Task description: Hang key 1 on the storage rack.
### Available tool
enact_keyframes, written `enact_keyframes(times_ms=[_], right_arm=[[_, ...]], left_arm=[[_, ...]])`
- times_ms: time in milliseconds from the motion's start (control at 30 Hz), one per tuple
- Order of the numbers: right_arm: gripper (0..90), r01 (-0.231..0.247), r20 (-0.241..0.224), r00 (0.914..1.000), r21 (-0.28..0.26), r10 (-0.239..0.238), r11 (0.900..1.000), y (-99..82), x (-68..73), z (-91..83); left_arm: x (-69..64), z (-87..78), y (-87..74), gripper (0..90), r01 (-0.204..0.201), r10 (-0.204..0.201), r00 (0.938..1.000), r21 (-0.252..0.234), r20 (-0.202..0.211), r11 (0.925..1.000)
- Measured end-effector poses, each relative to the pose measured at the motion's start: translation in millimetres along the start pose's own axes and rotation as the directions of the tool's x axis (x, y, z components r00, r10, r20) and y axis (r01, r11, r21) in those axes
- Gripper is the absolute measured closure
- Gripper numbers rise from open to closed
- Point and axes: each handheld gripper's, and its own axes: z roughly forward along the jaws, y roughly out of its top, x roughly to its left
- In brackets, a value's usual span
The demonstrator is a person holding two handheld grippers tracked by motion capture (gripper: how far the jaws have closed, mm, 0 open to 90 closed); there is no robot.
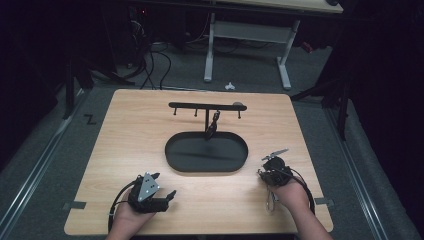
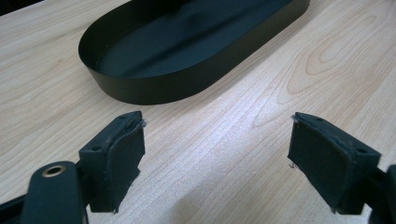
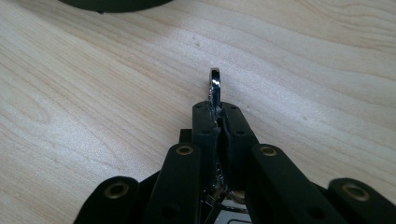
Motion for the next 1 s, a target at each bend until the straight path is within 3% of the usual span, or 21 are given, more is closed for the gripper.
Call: enact_keyframes(times_ms=[167,533,1000], right_arm=[[86.2,-0.002,-0.028,0.9996,-0.018,0.001,0.9998,4.1,0.4,-14.2],[86.2,0.021,-0.03,0.9993,-0.082,-0.024,0.9964,11.9,1.2,-56.3],[86.2,0.019,-0.039,0.9989,-0.19,-0.027,0.9816,27.0,1.8,-95.6]], left_arm=[[0.2,0.1,-0.2,18.8,0.002,-0.002,1.0,-0.001,0.0,1.0],[-0.1,-0.2,0.4,18.8,-0.002,0.002,1.0,-0.001,0.0,1.0],[0.0,-0.7,0.5,18.8,-0.001,0.001,1.0,-0.005,0.004,1.0]])
